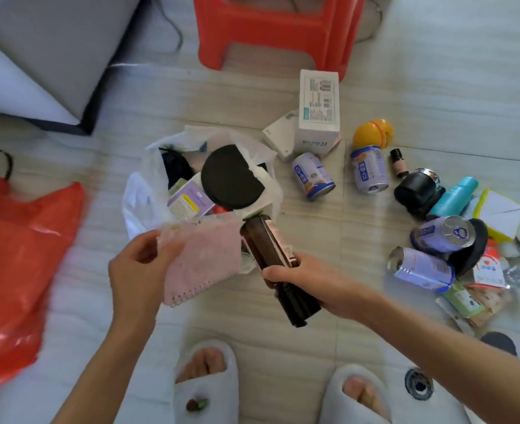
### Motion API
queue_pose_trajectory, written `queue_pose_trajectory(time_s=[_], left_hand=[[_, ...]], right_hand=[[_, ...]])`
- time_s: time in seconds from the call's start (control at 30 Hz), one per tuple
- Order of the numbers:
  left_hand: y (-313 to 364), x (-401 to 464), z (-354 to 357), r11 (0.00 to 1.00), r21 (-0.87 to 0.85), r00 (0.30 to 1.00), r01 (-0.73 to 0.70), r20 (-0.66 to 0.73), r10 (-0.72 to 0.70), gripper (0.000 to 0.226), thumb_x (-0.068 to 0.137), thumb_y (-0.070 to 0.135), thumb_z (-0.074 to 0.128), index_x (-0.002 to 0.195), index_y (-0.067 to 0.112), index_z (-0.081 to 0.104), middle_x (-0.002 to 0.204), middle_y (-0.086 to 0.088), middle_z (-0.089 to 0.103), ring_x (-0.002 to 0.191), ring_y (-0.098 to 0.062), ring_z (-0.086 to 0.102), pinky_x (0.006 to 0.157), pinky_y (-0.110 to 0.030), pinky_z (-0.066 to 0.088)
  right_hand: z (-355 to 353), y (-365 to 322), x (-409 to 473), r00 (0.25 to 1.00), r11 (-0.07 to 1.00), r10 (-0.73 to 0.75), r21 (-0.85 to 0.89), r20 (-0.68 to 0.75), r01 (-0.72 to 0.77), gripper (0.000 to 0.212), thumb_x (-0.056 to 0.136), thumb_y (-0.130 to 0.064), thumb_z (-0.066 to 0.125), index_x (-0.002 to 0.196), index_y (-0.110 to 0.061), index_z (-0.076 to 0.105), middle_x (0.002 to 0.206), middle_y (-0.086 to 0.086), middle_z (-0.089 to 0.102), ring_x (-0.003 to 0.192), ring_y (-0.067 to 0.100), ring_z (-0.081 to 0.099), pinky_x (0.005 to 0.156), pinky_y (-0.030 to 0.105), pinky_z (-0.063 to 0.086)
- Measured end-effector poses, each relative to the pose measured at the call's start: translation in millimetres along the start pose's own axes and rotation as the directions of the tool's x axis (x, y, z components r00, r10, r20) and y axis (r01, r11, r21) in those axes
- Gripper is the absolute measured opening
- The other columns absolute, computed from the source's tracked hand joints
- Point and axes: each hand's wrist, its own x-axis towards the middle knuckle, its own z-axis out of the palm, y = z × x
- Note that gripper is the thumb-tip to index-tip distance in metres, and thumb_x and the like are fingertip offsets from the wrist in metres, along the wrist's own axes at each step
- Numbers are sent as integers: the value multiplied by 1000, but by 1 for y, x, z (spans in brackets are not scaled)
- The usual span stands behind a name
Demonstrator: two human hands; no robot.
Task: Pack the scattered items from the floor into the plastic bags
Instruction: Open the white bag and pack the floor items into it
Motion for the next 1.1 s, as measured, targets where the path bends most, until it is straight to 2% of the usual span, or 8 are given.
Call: queue_pose_trajectory(time_s=[0.13,0.33,0.43,0.5,0.6,0.73,0.9,1.1], left_hand=[[6,24,-2,958,-260,978,121,-134,-160,20,81,2,63,79,22,61,73,8,63,69,-7,59,55,-11,51],[-3,50,23,935,-251,968,250,29,-251,19,85,3,60,102,9,56,96,-1,64,90,-17,64,66,-18,57],[-16,59,34,963,-114,969,242,83,-234,13,85,10,61,90,18,52,91,2,64,93,-21,63,78,-34,55],[-26,62,39,977,213,994,35,93,-56,14,86,24,61,89,18,49,89,-2,65,88,-23,63,75,-35,52],[-41,64,40,670,656,935,-348,194,296,31,89,40,54,98,11,57,83,-7,68,81,-27,63,82,-37,38],[-54,65,33,424,790,871,-443,267,412,33,88,38,57,100,7,58,72,-7,69,71,-30,62,72,-37,27],[-67,45,22,234,762,771,-604,484,414,38,63,42,80,81,15,61,69,1,64,69,-24,61,69,-34,20],[-87,28,13,105,775,735,-623,535,416,42,41,-1,83,71,23,67,68,3,59,80,-21,47,72,-35,23]], right_hand=[[22,-27,32,998,988,60,145,-31,-55,21,77,-34,69,82,-15,61,75,5,63,74,22,59,69,32,47],[40,-59,81,965,773,184,634,-185,-26,29,81,-30,66,102,-13,56,70,5,70,56,19,68,50,28,52],[34,-58,96,938,677,239,736,-252,26,46,77,-38,68,115,-15,55,108,10,67,90,24,65,64,35,54],[27,-57,97,932,590,262,806,-249,49,46,80,-41,65,117,-17,53,110,10,65,96,26,63,65,40,53],[17,-54,97,930,528,307,849,-201,9,42,87,-45,57,117,-16,49,106,10,61,106,29,58,85,51,49],[15,-49,96,900,593,372,804,-226,-43,42,93,-41,47,126,-15,44,120,8,52,123,30,48,110,51,28],[14,-46,91,920,643,341,762,-194,-77,29,86,-33,57,107,-15,50,93,10,58,82,24,57,96,46,44],[19,-55,85,953,736,218,676,-210,-19,29,83,-28,64,107,-15,53,97,9,61,88,22,60,62,38,53]])
